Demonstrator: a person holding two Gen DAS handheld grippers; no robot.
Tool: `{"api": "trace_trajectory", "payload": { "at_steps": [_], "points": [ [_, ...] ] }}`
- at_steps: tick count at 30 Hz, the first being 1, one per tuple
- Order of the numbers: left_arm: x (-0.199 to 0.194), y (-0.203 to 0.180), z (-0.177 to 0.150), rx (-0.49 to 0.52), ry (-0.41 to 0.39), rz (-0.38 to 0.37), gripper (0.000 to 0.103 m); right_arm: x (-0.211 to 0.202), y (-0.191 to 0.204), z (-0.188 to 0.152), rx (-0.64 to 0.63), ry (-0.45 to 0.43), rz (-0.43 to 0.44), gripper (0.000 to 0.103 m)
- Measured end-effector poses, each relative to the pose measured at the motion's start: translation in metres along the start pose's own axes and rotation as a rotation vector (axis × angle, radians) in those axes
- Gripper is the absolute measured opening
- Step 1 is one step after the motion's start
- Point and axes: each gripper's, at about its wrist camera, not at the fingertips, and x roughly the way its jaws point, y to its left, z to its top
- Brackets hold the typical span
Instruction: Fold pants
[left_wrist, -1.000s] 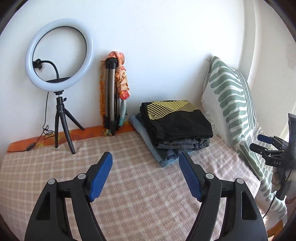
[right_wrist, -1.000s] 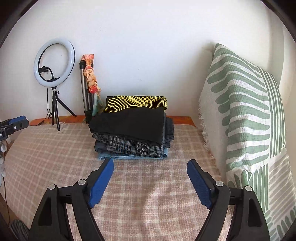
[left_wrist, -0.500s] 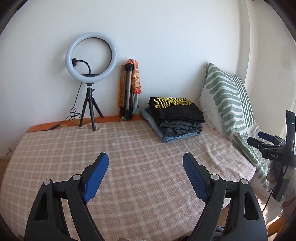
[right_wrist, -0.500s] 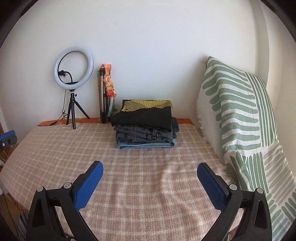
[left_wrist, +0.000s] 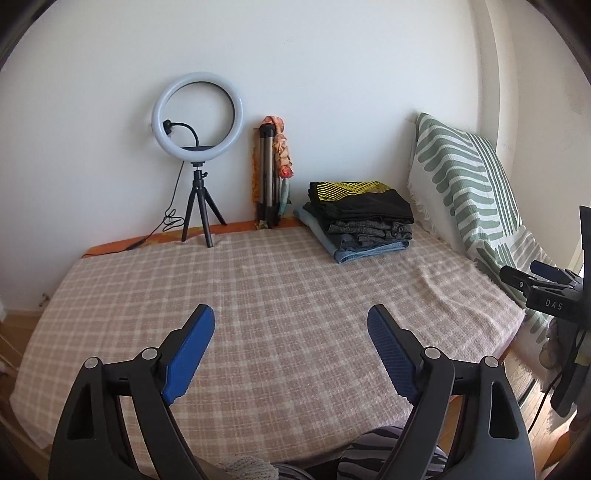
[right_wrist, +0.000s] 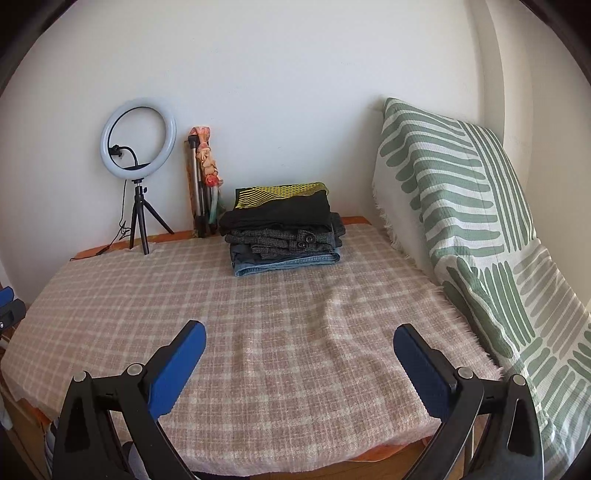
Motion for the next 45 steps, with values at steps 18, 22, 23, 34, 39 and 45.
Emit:
{"api": "trace_trajectory", "payload": {
  "at_steps": [18,22,23,34,39,45],
  "points": [
    [-0.006,0.004,-0.004,-0.032,0.006,0.010,0.089,-0.001,0.005,-0.005,-0.012,-0.003,-0.020,0.103],
    [-0.007,0.004,-0.005,-0.036,0.004,0.007,0.089,-0.001,0.005,-0.005,-0.007,0.000,-0.018,0.103],
    [-0.007,0.004,-0.005,-0.033,0.003,0.008,0.089,0.000,0.005,-0.006,-0.005,0.000,-0.019,0.103],
    [-0.006,0.003,-0.004,-0.030,0.004,0.005,0.089,0.000,0.005,-0.006,-0.005,-0.002,-0.020,0.103],
    [-0.007,0.003,-0.004,-0.030,0.002,0.001,0.089,0.001,0.005,-0.006,-0.004,-0.002,-0.018,0.103],
    [-0.008,0.002,-0.003,-0.030,-0.002,-0.003,0.089,0.001,0.005,-0.006,-0.004,-0.002,-0.018,0.103]
  ]
}}
